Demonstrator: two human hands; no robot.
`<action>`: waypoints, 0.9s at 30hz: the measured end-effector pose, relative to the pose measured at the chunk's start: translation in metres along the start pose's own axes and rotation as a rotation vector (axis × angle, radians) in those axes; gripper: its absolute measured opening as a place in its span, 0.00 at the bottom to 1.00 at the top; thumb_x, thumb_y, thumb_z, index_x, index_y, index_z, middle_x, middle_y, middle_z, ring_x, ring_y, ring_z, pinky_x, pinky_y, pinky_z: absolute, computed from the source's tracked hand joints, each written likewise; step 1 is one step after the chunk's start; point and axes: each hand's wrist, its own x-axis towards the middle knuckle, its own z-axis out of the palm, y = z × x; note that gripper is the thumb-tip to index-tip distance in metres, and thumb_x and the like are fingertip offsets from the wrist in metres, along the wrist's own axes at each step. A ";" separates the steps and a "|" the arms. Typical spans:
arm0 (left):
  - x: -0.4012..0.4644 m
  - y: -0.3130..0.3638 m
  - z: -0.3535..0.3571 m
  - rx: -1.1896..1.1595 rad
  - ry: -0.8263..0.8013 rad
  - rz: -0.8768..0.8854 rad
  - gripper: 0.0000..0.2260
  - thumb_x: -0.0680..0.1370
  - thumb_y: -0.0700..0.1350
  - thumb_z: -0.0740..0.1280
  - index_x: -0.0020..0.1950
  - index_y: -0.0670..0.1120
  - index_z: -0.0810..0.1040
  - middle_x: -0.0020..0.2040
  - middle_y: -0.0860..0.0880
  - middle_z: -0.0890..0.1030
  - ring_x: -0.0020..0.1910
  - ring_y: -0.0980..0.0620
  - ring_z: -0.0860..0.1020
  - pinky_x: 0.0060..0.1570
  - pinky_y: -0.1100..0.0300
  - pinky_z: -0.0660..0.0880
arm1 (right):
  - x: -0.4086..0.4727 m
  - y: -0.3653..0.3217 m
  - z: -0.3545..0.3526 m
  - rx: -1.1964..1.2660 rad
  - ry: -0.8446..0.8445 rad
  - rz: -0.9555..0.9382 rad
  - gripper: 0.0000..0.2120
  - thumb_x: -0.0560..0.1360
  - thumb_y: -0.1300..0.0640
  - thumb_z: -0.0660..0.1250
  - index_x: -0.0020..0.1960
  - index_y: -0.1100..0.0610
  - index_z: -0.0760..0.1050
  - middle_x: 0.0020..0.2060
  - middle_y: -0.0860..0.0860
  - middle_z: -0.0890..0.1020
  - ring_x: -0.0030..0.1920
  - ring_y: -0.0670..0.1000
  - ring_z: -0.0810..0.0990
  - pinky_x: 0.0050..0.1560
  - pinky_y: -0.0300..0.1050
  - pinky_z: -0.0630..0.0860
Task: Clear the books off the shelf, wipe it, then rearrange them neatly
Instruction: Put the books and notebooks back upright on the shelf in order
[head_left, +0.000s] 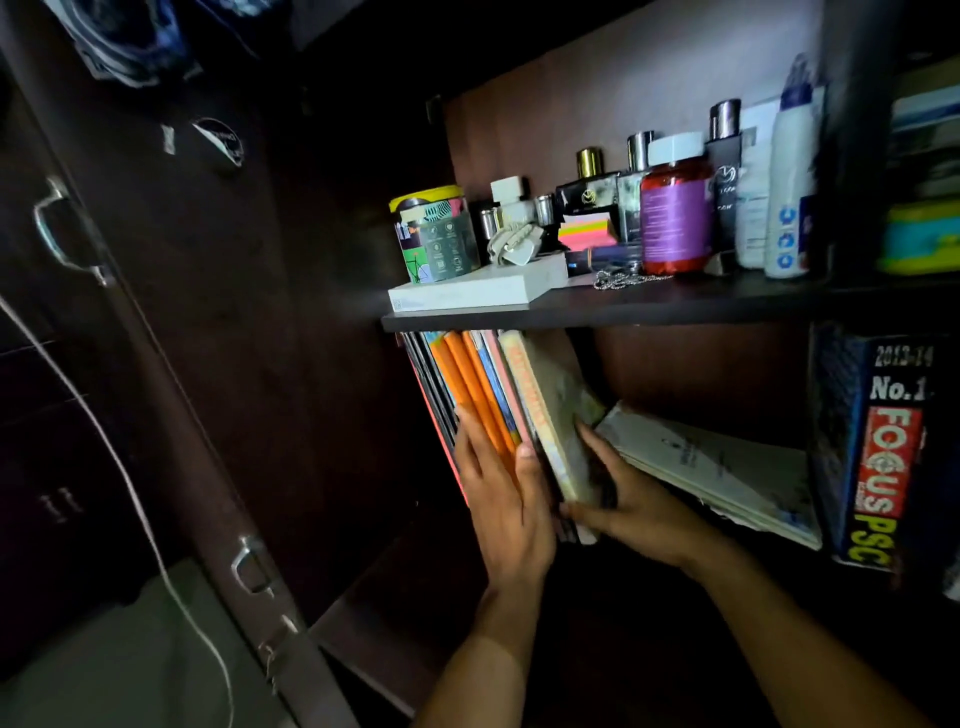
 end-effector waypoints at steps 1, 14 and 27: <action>0.001 -0.002 0.003 0.018 -0.033 0.011 0.33 0.83 0.62 0.53 0.82 0.58 0.39 0.81 0.59 0.47 0.81 0.60 0.49 0.79 0.59 0.51 | -0.002 0.004 -0.005 -0.014 0.007 -0.032 0.47 0.72 0.46 0.77 0.81 0.38 0.52 0.77 0.40 0.62 0.76 0.38 0.62 0.78 0.44 0.61; 0.018 -0.011 0.028 0.439 -0.073 -0.150 0.42 0.77 0.74 0.47 0.83 0.53 0.35 0.84 0.53 0.43 0.82 0.53 0.42 0.76 0.41 0.50 | 0.010 0.014 -0.001 -0.260 0.182 -0.123 0.40 0.78 0.41 0.68 0.82 0.43 0.51 0.81 0.45 0.59 0.80 0.45 0.55 0.79 0.46 0.55; 0.024 -0.009 0.043 0.383 -0.039 0.125 0.35 0.84 0.61 0.52 0.84 0.43 0.44 0.84 0.47 0.44 0.83 0.51 0.42 0.80 0.42 0.43 | 0.009 0.024 0.005 -0.439 0.168 -0.006 0.47 0.76 0.45 0.70 0.79 0.35 0.38 0.81 0.49 0.58 0.78 0.56 0.61 0.72 0.64 0.65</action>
